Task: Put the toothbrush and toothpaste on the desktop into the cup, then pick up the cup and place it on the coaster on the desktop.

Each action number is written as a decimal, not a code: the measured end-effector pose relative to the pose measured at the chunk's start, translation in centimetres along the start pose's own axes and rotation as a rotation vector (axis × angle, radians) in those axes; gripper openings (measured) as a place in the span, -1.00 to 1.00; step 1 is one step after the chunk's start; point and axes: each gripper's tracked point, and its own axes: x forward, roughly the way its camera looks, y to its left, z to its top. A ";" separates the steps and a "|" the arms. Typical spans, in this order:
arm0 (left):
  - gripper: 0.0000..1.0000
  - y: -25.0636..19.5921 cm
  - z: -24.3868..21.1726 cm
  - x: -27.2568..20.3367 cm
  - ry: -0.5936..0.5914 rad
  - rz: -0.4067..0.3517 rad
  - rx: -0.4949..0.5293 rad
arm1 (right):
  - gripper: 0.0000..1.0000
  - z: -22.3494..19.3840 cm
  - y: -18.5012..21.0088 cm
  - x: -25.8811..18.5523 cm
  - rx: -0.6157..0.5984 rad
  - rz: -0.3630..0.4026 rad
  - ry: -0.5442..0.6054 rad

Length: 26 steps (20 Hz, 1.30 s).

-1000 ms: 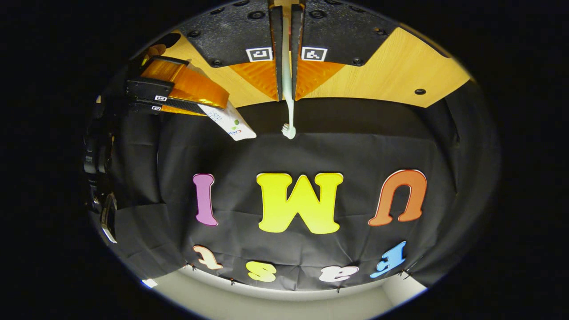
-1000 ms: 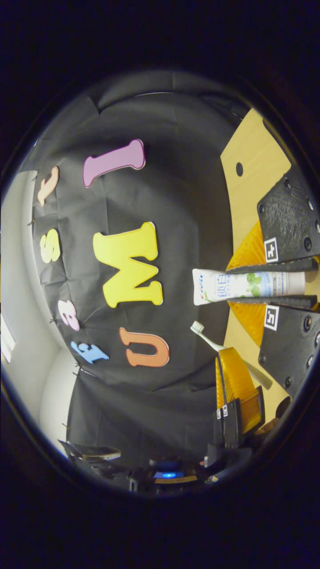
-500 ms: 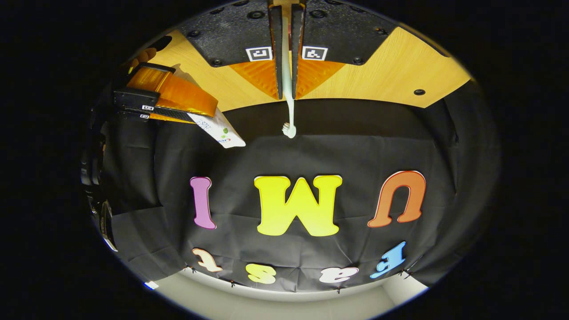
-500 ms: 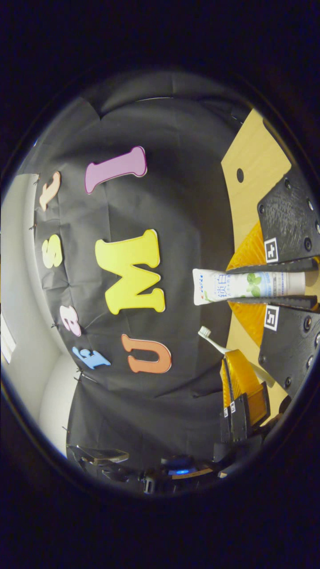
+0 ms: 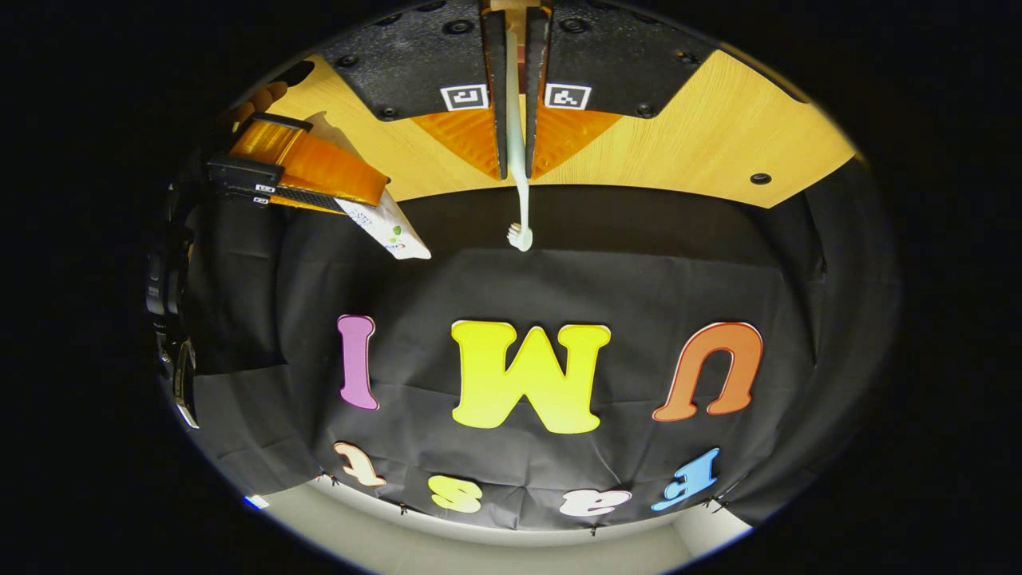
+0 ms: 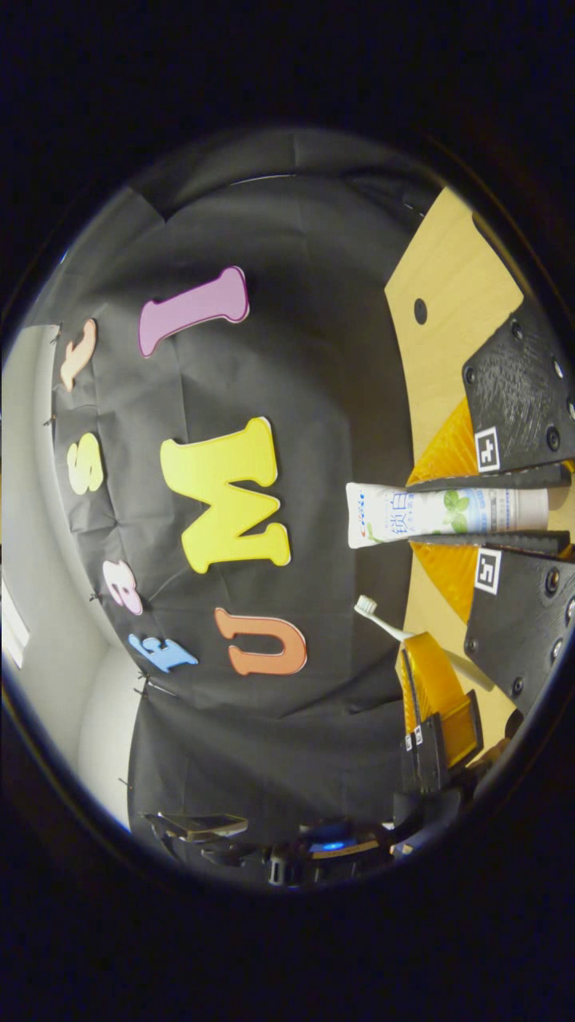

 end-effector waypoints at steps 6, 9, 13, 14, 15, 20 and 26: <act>-0.76 0.0 -0.2 0.0 0.007 0.005 0.002 | -0.60 0.0 0.3 -0.2 -0.008 0.010 -0.003; -0.76 0.3 -0.3 0.2 0.008 0.011 0.006 | -0.60 -0.2 0.2 -0.1 -0.008 0.009 0.002; -0.76 0.2 -0.2 -0.1 0.010 0.012 0.009 | -0.60 -0.2 0.1 0.0 -0.012 0.003 0.005; -0.76 0.3 -0.2 -0.1 0.008 0.015 0.011 | -0.60 -0.3 0.1 0.1 -0.012 0.004 0.004; -0.76 0.3 -0.1 -0.1 0.005 0.016 0.012 | -0.60 -0.3 0.1 0.0 -0.013 0.002 0.005; -0.74 -0.2 -0.3 -0.1 0.011 0.001 0.015 | -0.59 -0.3 0.1 0.0 -0.018 0.002 0.004; 0.53 0.7 0.3 -0.1 -0.004 0.042 0.049 | -0.59 -0.3 0.1 0.0 -0.021 0.000 0.002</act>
